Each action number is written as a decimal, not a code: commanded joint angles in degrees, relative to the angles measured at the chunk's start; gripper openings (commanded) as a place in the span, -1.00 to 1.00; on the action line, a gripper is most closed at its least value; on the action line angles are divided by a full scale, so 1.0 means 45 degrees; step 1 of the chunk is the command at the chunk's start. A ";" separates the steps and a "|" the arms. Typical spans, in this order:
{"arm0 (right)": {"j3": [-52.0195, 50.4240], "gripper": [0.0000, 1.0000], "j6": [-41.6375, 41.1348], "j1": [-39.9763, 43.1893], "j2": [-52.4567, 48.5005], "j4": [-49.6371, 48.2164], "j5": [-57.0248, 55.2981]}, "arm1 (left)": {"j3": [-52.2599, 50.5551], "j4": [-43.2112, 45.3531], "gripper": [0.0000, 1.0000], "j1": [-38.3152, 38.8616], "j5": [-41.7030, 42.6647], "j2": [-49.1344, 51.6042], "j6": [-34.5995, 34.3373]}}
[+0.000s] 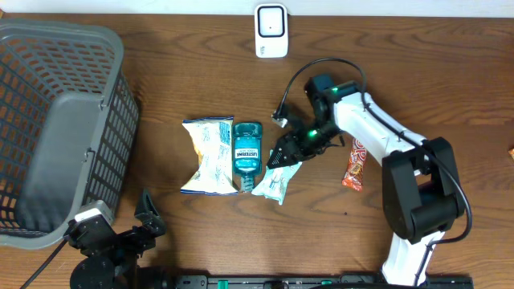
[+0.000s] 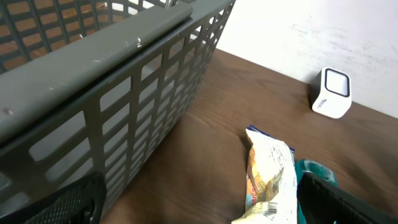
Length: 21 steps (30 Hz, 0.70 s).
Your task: Scan the item barcode
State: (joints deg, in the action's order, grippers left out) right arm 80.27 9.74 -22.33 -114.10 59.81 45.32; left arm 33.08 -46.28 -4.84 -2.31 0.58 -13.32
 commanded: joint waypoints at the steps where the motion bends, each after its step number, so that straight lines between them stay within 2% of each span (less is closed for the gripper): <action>1: 0.0087 -0.16 -0.3959 -0.0835 0.0787 -0.0185 -0.3750 | 0.0000 0.0000 0.96 -0.0063 -0.0165 -0.0087 0.0024; 4: 0.0083 -0.47 -0.5022 -0.1787 0.0753 -0.0364 -0.5251 | 0.0000 0.0005 0.96 -0.0063 -0.0160 -0.0087 0.0024; 7: 0.0073 -0.62 -0.5017 -0.2705 0.0748 -0.0607 -0.5251 | 0.0000 0.0000 0.96 -0.0063 -0.0165 -0.0087 0.0024; 11: 0.0044 -0.65 -0.5066 -0.3701 0.0748 -0.0651 -0.5673 | 0.0000 0.0000 0.95 -0.0063 -0.0165 -0.0087 0.0024; 14: -0.0155 -0.66 -0.5931 -0.4182 0.0748 -0.0641 -0.7213 | 0.0000 0.0000 0.96 -0.0063 -0.0165 -0.0087 0.0024; 21: -0.1656 -0.71 -0.6120 -0.3954 0.0743 -0.1622 -0.8869 | 0.0000 0.0005 0.96 -0.0063 -0.0160 -0.0087 0.0024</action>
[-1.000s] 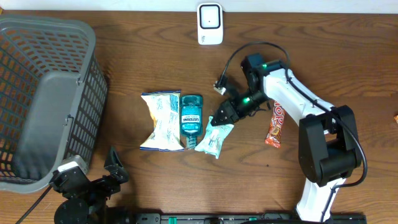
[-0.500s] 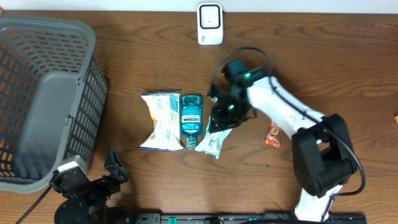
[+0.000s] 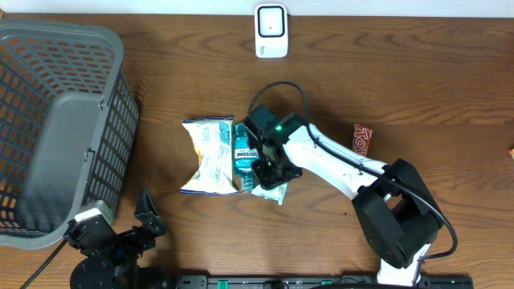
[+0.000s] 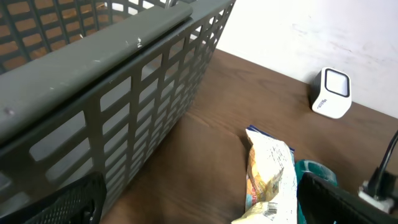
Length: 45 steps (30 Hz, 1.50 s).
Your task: Scan the item barcode
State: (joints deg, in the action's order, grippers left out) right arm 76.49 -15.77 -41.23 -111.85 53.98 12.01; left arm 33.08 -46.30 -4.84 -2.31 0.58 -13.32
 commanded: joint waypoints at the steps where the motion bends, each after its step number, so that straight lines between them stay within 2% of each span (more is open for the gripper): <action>1: -0.1010 -0.73 -0.0447 0.0296 0.0243 -0.0403 -0.1593 | 0.0000 0.0005 0.96 -0.0063 -0.0160 -0.0087 0.0024; 4: -0.1569 -0.90 0.0058 0.0549 0.0248 -0.0199 -0.2662 | 0.0000 0.0010 0.95 -0.0063 -0.0165 -0.0087 0.0024; 11: -0.0656 -0.90 0.0423 0.1039 0.0287 0.1005 -0.5634 | 0.0000 0.0010 0.96 -0.0063 -0.0165 -0.0087 0.0024; 15: 0.0646 -0.87 0.1705 0.1268 0.0287 0.1127 -0.5848 | 0.0000 0.0005 0.96 -0.0063 -0.0165 -0.0087 0.0024; 18: 0.1622 -0.86 0.1904 0.1224 0.0287 0.1399 -0.5833 | 0.0000 0.0005 0.96 -0.0063 -0.0165 -0.0087 0.0024; 21: 0.2268 -0.88 0.0903 0.1224 0.0287 0.1855 -0.5785 | 0.0000 0.0010 0.95 -0.0063 -0.0160 -0.0087 0.0024; 24: 0.2273 -0.98 -0.0899 0.1452 0.0282 0.2841 -0.5780 | 0.0000 0.0005 0.96 -0.0063 -0.0160 -0.0087 0.0024; 27: 0.1967 -0.98 -0.2584 0.1763 0.0282 0.4099 -0.5450 | 0.0000 0.0010 0.96 -0.0063 -0.0160 -0.0087 0.0024; 29: 0.1467 -0.97 -0.2730 0.1889 0.0282 0.4507 -0.5129 | 0.0000 0.0005 0.96 -0.0063 -0.0165 -0.0087 0.0024; 37: -0.0831 -0.76 -0.2705 0.2356 0.0277 0.2681 -0.5319 | 0.0000 0.0005 0.96 -0.0063 -0.0165 -0.0087 0.0024; 42: -0.1535 -0.64 -0.2501 0.2914 0.0248 0.0549 -0.6222 | 0.0000 0.0005 0.96 -0.0063 -0.0160 -0.0087 0.0024; 45: -0.1778 -0.63 -0.1433 0.3473 0.0248 -0.1292 -0.6309 | 0.0000 0.0005 0.96 -0.0063 -0.0165 -0.0087 0.0024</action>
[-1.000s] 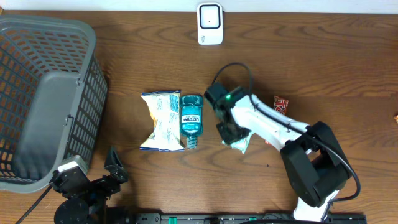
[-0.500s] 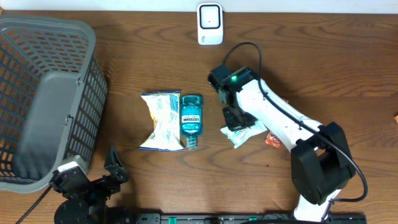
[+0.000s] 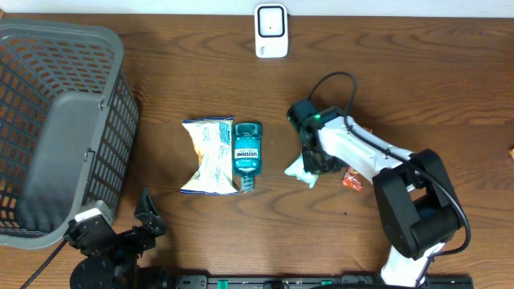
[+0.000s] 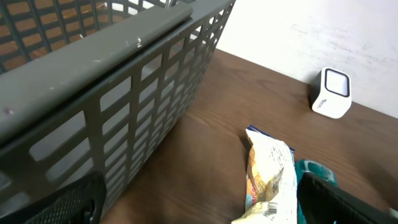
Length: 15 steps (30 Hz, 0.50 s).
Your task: Scan the item barcode
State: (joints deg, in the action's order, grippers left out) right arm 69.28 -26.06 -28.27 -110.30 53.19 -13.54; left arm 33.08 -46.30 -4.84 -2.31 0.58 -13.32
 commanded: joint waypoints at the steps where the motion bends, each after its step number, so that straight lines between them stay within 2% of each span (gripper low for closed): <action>1: -0.0180 -0.63 0.1214 0.0801 -0.0097 -0.1661 -0.0471 | 0.0000 0.0005 0.96 -0.0063 -0.0165 -0.0087 0.0024; 8: -0.0131 -0.54 0.5304 0.1287 -0.0097 -0.3983 0.2589 | 0.0000 0.0010 0.95 -0.0063 -0.0160 -0.0087 0.0024; 10: 0.0053 -0.62 0.5435 0.1234 -0.0092 -0.3711 0.2715 | 0.0000 0.0005 0.95 -0.0063 -0.0165 -0.0087 0.0024; 13: 0.0991 -0.58 0.5425 0.1098 0.0000 -0.2322 0.2516 | 0.0000 0.0005 0.96 -0.0063 -0.0165 -0.0087 0.0024; 14: 0.1399 -0.53 0.5421 0.1064 0.0049 -0.1792 0.2516 | 0.0000 0.0010 0.96 -0.0063 -0.0165 -0.0087 0.0024; 15: 0.1841 -0.39 0.5323 0.1015 0.0102 -0.1263 0.2521 | 0.0000 0.0005 0.96 -0.0063 -0.0165 -0.0087 0.0024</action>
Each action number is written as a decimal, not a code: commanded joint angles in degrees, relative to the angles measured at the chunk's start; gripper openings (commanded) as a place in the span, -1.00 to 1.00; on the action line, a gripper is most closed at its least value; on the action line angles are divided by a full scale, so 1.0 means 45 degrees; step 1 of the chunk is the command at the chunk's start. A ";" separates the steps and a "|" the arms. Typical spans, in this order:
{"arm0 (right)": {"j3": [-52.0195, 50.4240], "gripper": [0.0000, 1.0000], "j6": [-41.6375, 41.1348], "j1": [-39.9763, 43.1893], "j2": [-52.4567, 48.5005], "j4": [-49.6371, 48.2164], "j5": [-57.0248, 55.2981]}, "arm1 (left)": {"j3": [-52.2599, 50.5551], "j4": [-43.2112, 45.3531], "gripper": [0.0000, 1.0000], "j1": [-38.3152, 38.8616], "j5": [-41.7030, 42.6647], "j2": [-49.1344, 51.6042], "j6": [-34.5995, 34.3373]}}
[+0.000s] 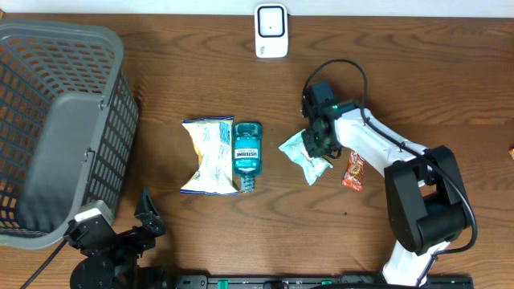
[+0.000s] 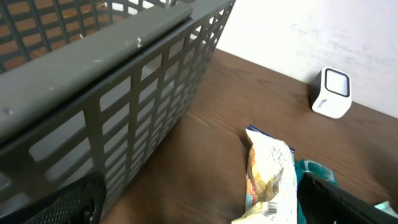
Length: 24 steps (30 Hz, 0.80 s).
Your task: Scan the item barcode
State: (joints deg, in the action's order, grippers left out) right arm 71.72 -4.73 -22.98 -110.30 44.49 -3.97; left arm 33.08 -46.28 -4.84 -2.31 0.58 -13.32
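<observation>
My right gripper [image 1: 318, 145] is shut on a pale green snack packet [image 1: 303, 157] and holds it right of the table's middle. The white barcode scanner [image 1: 271, 30] stands at the back edge, well beyond the packet, and also shows in the left wrist view as the scanner [image 2: 331, 92]. At the front left, my left gripper [image 1: 120, 231] rests low with its black fingers [image 2: 68, 199] wide apart and nothing between them.
A grey mesh basket [image 1: 72, 32] fills the left side. A white chips bag [image 1: 207, 155] and a teal mouthwash bottle [image 1: 247, 152] lie side by side left of the packet. A red snack bar [image 1: 354, 168] lies just right of my right arm.
My right gripper and the green packet have shifted a little toward the back of the table, and the packet has turned. The left arm has not moved.
At first my right gripper was at the green packet lying beside the mouthwash bottle. Then it was over that packet with the arm stretched left. Later the packet was held well right of the bottle, and now a little nearer the scanner.
</observation>
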 commanded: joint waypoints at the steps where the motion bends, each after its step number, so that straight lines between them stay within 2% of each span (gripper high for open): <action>1: 0.1763 -0.30 0.0452 -0.0228 0.0151 0.1190 0.0359 | 0.0000 0.0000 0.96 -0.0063 -0.0165 -0.0087 0.0024; 4: 0.3356 -0.12 0.0418 -0.0554 0.0301 0.2603 0.0296 | 0.0000 0.0000 0.96 -0.0063 -0.0165 -0.0087 0.0024; 5: 0.3599 -0.11 0.0350 -0.0675 0.0325 0.2788 0.0296 | 0.0000 0.0005 0.96 -0.0063 -0.0160 -0.0087 0.0024; 8: 0.3701 -0.28 0.0350 -0.1428 0.0316 0.2909 -0.0185 | 0.0000 0.0000 0.95 -0.0063 -0.0165 -0.0087 0.0024; 12: 0.2919 -0.77 -0.0049 -0.2025 0.0291 0.2861 -0.0423 | 0.0000 0.0000 0.96 -0.0063 -0.0160 -0.0087 0.0024; 14: 0.2448 -0.93 -0.0544 -0.2132 0.0291 0.2890 -0.0423 | 0.0000 0.0000 0.96 -0.0063 -0.0165 -0.0087 0.0024; 21: 0.0180 -0.98 -0.2064 -0.2152 0.0291 0.1885 -0.0335 | 0.0000 0.0005 0.96 -0.0063 -0.0165 -0.0087 0.0024; 24: -0.0967 -0.98 -0.2098 -0.2152 0.0287 0.0894 -0.0180 | 0.0000 0.0000 0.95 -0.0063 -0.0165 -0.0087 0.0024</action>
State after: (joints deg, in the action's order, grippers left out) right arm 71.94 -11.20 -32.77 -109.34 51.18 -4.84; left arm 33.08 -46.30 -4.84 -2.31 0.58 -13.30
